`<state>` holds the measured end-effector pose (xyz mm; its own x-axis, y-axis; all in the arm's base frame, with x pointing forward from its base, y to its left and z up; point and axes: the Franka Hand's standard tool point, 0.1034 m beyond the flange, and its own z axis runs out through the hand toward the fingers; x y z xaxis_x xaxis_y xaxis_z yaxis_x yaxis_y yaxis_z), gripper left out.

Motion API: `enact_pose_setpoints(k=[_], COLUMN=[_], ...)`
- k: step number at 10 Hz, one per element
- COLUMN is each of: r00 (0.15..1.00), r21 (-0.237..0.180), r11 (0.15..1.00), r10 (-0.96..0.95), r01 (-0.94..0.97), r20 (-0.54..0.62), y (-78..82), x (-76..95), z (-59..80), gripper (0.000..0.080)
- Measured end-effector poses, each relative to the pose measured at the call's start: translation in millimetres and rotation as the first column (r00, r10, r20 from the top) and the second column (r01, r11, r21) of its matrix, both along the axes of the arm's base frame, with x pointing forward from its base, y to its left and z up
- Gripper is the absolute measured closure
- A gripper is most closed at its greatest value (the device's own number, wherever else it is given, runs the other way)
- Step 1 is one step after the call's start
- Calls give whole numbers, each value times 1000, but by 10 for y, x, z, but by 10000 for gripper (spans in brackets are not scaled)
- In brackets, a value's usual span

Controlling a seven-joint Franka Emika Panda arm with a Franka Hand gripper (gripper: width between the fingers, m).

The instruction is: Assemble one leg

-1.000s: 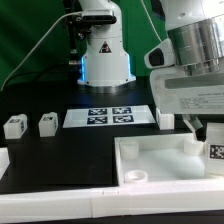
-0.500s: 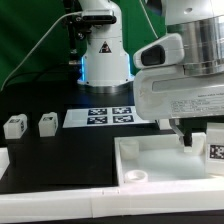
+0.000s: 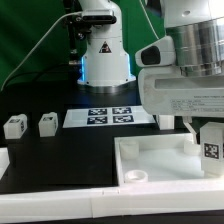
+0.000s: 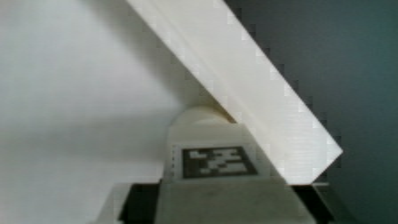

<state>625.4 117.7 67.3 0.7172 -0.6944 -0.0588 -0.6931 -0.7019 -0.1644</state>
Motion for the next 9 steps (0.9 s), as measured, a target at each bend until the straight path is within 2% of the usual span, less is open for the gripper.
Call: enact_pose_setpoints(k=[3,4,5,7,8,9], r00=[970,926,865,681,579,538], r21=[20,32,41,56,89,107], r11=[971,927,866,681,573,527], r10=[-238,-371,-493,-719,-799,-826], r01=[239,373,498,730,815,843], r20=[-42,-69,-95,-138,-159,-169], y=[0,3,2,-6,-34,-43], x=[1,7,15,26,25,11], z=[0,4,9,-11,-13,-12], gripper=[508,508,508,508,508,508])
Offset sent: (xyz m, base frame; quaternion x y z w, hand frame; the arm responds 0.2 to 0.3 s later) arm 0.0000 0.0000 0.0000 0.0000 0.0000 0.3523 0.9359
